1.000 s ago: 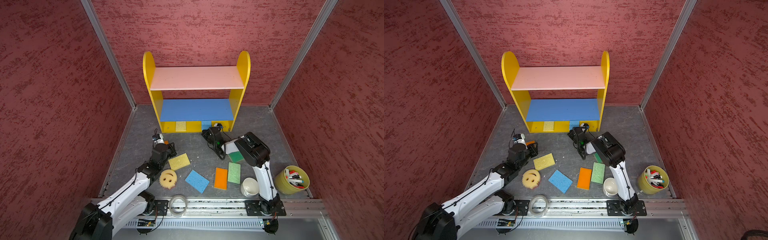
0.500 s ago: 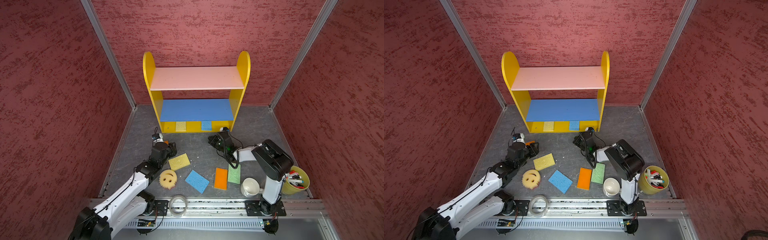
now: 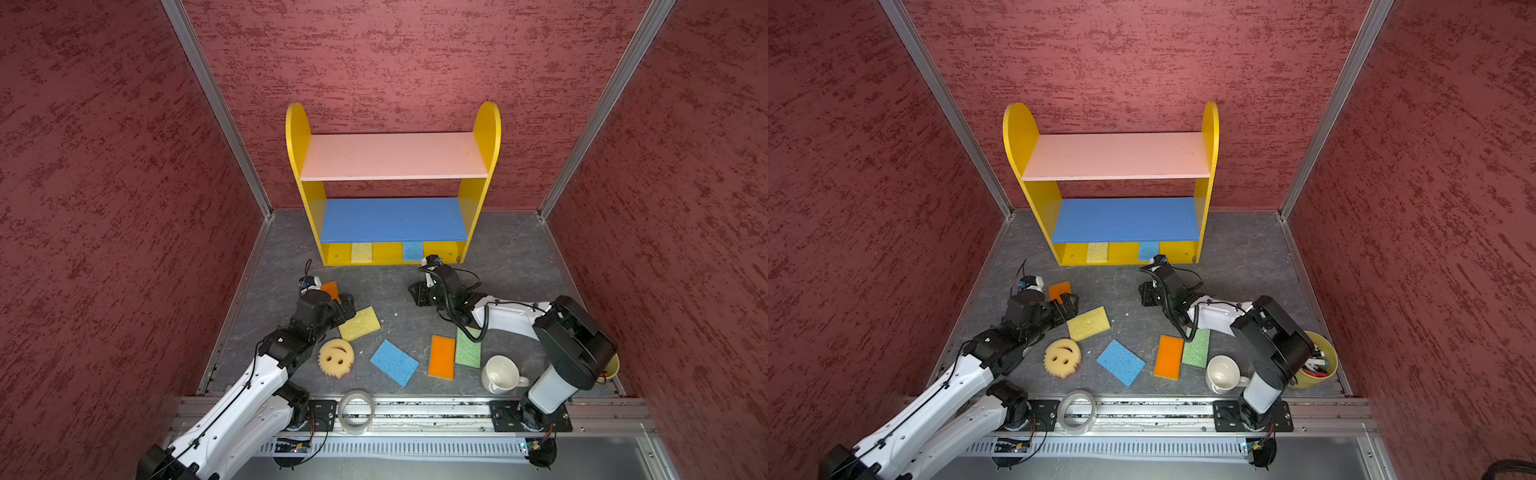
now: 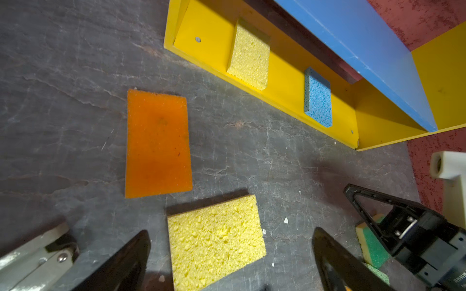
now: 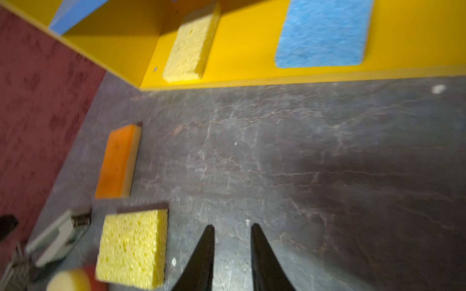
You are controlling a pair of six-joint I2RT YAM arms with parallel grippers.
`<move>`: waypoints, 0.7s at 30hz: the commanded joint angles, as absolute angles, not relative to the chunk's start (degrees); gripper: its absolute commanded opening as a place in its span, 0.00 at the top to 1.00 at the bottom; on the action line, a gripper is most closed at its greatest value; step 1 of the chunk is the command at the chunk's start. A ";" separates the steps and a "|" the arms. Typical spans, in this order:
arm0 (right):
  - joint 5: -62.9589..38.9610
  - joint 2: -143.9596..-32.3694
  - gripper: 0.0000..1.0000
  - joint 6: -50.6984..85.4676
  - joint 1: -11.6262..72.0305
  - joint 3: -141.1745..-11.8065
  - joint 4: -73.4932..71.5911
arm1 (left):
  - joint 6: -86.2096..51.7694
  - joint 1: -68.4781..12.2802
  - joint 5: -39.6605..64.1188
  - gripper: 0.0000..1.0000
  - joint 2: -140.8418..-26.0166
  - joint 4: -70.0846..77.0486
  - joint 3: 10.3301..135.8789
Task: Arrange cleaning sponges on a shelf
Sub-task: Pick up the cleaning sponge from the bottom-center of the table.
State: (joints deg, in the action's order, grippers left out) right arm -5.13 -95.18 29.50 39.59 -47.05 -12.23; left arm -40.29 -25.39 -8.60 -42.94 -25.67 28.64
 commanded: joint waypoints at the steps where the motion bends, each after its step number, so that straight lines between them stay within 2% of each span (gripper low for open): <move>1: -9.35 -93.13 0.61 19.64 40.54 -48.33 -5.06 | -41.80 -24.94 -6.86 0.01 -42.50 -29.48 28.08; 2: -9.68 -92.58 0.58 18.69 40.73 -48.25 -3.70 | -42.30 -24.57 -6.73 0.01 -42.62 -29.94 28.14; 4: -10.47 -91.29 0.54 17.29 41.02 -48.01 -1.74 | -42.53 -23.68 -5.06 0.14 -43.10 -29.93 28.38; 6: -11.54 -89.65 0.53 16.18 41.20 -47.72 0.32 | -42.63 -22.90 -3.07 0.19 -44.01 -30.68 28.96; 15: -11.54 -84.82 0.55 8.81 44.25 -52.19 20.48 | -41.57 -22.31 -3.83 0.20 -47.57 -31.78 31.79; 21: -10.30 -81.86 0.48 9.64 48.49 -53.75 27.21 | -41.95 -17.15 0.40 0.20 -51.10 -27.88 32.85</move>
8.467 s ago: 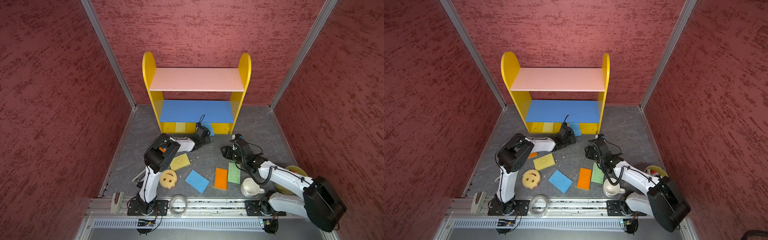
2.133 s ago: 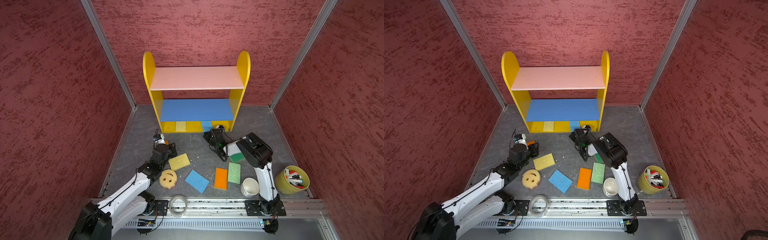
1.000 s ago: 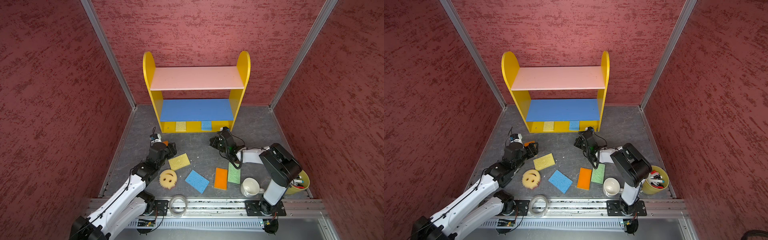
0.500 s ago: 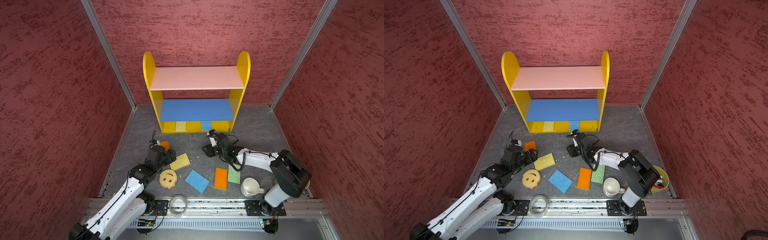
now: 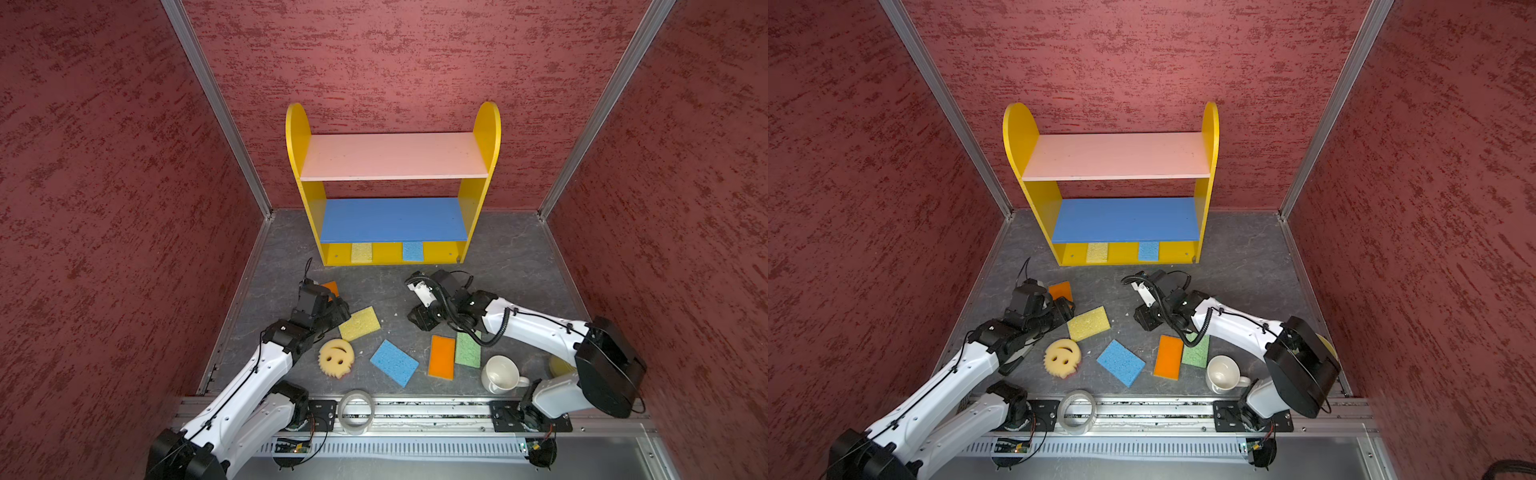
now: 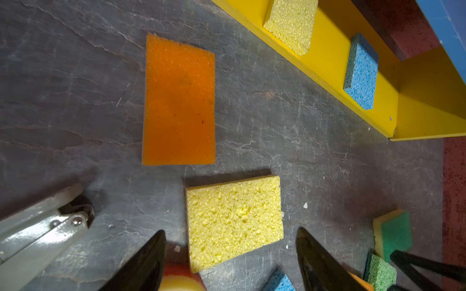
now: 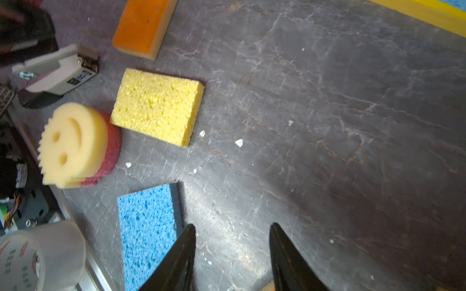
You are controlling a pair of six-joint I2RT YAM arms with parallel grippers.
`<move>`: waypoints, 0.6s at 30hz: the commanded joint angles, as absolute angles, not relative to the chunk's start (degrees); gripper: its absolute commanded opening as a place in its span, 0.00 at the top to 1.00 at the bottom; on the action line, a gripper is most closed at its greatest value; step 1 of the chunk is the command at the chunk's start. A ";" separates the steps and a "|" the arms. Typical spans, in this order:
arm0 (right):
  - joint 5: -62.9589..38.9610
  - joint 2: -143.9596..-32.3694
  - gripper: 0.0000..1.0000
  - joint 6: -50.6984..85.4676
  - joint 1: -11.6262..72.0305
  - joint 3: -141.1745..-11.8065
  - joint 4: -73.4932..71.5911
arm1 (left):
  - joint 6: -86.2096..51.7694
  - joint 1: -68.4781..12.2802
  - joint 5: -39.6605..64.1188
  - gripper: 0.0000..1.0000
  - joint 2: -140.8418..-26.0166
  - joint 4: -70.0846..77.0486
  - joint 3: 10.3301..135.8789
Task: Arrange cleaning sponges on a shelf
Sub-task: Pick up the cleaning sponge from the bottom-center of the table.
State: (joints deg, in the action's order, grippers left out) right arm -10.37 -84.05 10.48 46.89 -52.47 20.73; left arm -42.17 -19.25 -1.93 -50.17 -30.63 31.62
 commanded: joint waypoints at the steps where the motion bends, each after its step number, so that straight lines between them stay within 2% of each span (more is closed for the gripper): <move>1: -10.58 -81.74 0.47 9.98 49.24 -53.76 27.33 | -41.98 -16.51 0.92 0.20 -51.52 -27.28 32.99; 13: -16.33 -87.09 0.50 12.37 55.54 -53.13 25.49 | -41.33 -14.81 5.00 0.20 -58.05 -21.32 34.75; 18: -20.07 -89.68 0.54 12.48 56.38 -52.96 23.86 | -41.57 -14.85 5.79 0.20 -58.59 -20.39 34.07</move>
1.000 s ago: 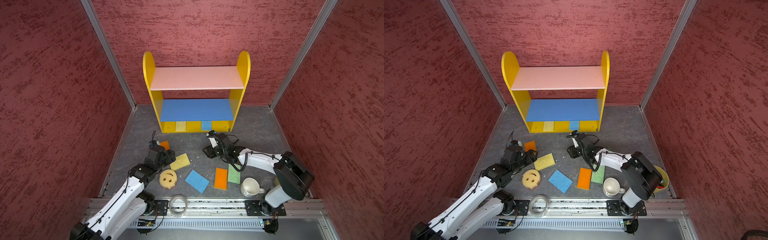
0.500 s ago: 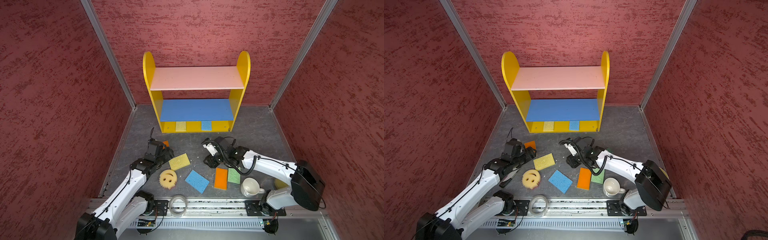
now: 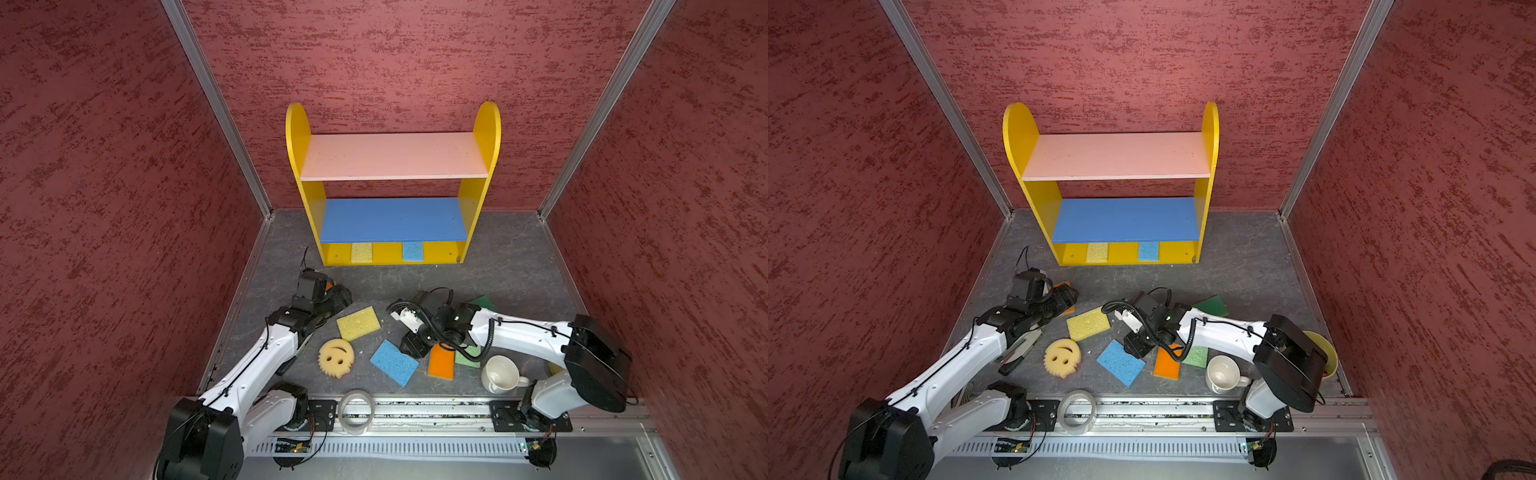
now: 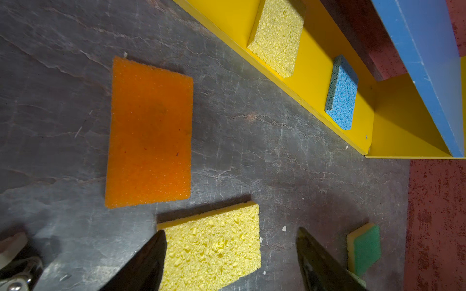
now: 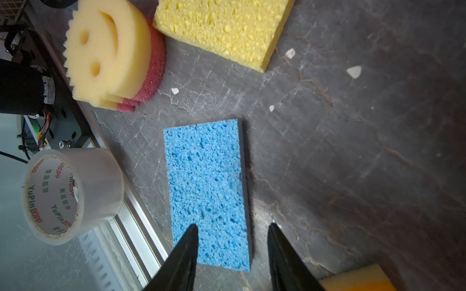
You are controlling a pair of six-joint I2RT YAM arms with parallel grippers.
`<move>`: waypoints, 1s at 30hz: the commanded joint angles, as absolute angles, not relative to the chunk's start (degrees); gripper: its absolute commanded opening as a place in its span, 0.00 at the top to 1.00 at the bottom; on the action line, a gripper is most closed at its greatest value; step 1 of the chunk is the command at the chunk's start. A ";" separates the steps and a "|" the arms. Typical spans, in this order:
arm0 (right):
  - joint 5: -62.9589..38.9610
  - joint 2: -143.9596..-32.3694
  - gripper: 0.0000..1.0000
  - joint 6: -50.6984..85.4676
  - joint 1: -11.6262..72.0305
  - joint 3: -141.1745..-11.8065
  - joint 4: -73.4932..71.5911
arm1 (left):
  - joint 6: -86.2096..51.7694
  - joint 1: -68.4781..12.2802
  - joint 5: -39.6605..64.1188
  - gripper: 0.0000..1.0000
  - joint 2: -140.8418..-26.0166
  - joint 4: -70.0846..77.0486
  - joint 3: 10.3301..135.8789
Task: Arrange cleaning sponges on a shelf
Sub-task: Pick up the cleaning sponge from the bottom-center of the table.
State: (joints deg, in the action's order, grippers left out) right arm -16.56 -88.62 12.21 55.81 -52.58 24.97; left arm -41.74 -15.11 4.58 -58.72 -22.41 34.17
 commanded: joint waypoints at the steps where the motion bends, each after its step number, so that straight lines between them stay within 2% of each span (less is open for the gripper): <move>1: -20.34 -90.13 0.54 12.36 56.59 -53.04 23.82 | -41.58 -14.80 5.75 0.20 -58.45 -20.34 33.94; 12: -20.33 -95.18 0.56 11.16 57.51 -52.95 21.36 | -41.91 -14.78 6.06 0.19 -59.13 -19.83 33.31; 26: -19.42 -97.58 0.64 12.85 57.48 -53.00 17.41 | -41.98 -14.81 5.88 0.19 -59.85 -19.60 33.05; 30: -19.58 -98.06 0.68 13.27 57.48 -52.98 16.83 | -41.92 -14.83 5.80 0.19 -59.85 -19.60 32.88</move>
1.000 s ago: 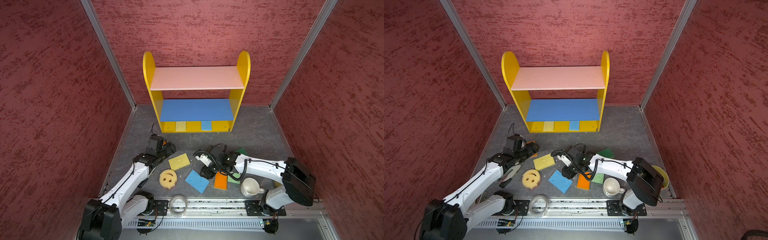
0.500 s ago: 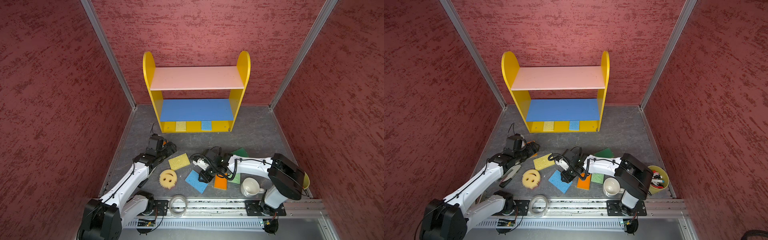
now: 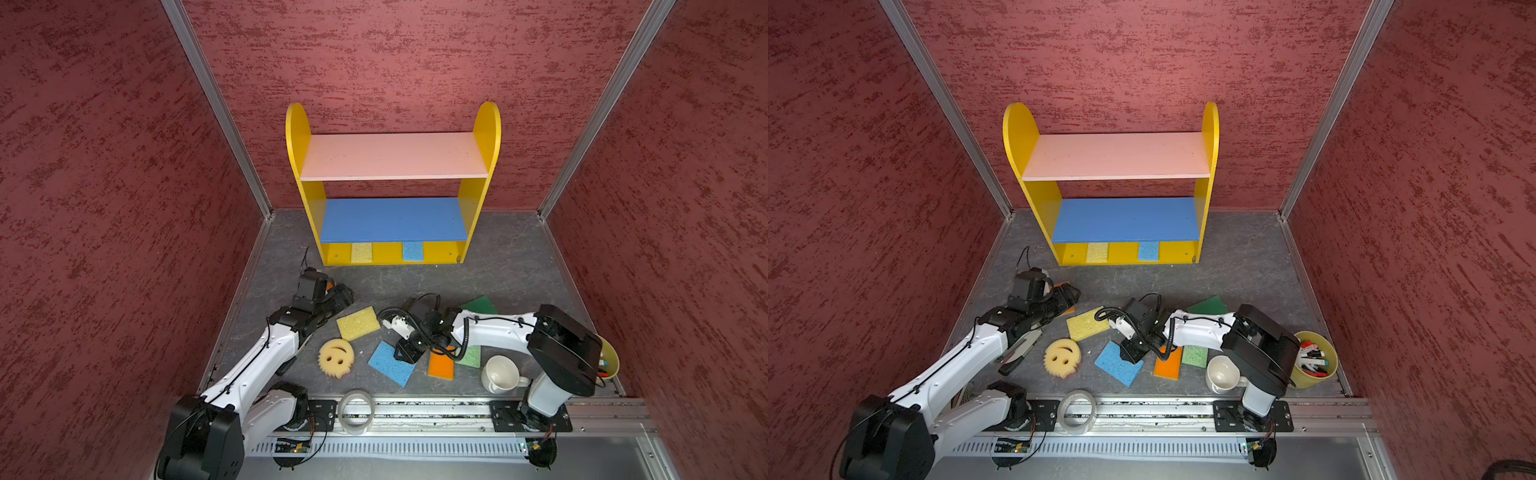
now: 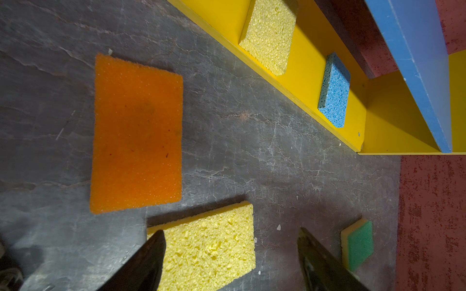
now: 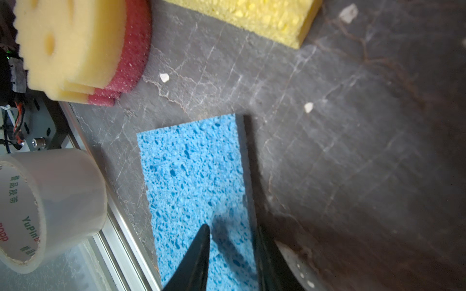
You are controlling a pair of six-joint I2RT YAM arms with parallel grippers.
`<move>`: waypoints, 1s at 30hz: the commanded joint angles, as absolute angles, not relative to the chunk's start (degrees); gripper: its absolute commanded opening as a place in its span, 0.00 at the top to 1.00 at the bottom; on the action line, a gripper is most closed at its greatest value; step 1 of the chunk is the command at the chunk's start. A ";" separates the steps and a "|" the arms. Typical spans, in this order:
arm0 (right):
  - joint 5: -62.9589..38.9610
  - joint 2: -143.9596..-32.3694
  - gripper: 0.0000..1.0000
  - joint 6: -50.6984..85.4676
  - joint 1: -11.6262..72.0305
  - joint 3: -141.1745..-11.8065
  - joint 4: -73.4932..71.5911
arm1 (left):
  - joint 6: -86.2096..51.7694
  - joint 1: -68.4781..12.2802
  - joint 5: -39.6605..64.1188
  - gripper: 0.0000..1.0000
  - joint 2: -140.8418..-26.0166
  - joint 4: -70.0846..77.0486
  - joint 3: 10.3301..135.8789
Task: Arrange cleaning sponges on a shelf
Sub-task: Pick up the cleaning sponge from the bottom-center of the table.
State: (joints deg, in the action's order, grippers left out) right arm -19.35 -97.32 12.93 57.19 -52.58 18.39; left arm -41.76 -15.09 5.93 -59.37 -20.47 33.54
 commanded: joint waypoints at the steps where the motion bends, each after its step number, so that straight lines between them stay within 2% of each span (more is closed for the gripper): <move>1: -19.51 -98.33 0.69 13.42 57.48 -53.02 16.79 | -41.92 -14.79 5.77 0.19 -59.77 -19.59 32.95; 7: -17.68 -98.47 0.75 13.96 57.48 -52.96 16.83 | -41.79 -14.77 5.41 0.19 -59.43 -19.99 32.85; 22: -13.30 -94.66 0.99 15.37 57.15 -50.79 15.44 | -41.77 -14.81 5.48 0.19 -59.16 -20.04 32.89; 30: -15.86 -86.73 1.00 19.41 52.96 -49.34 13.80 | -41.24 -15.08 5.17 0.19 -57.16 -19.81 33.14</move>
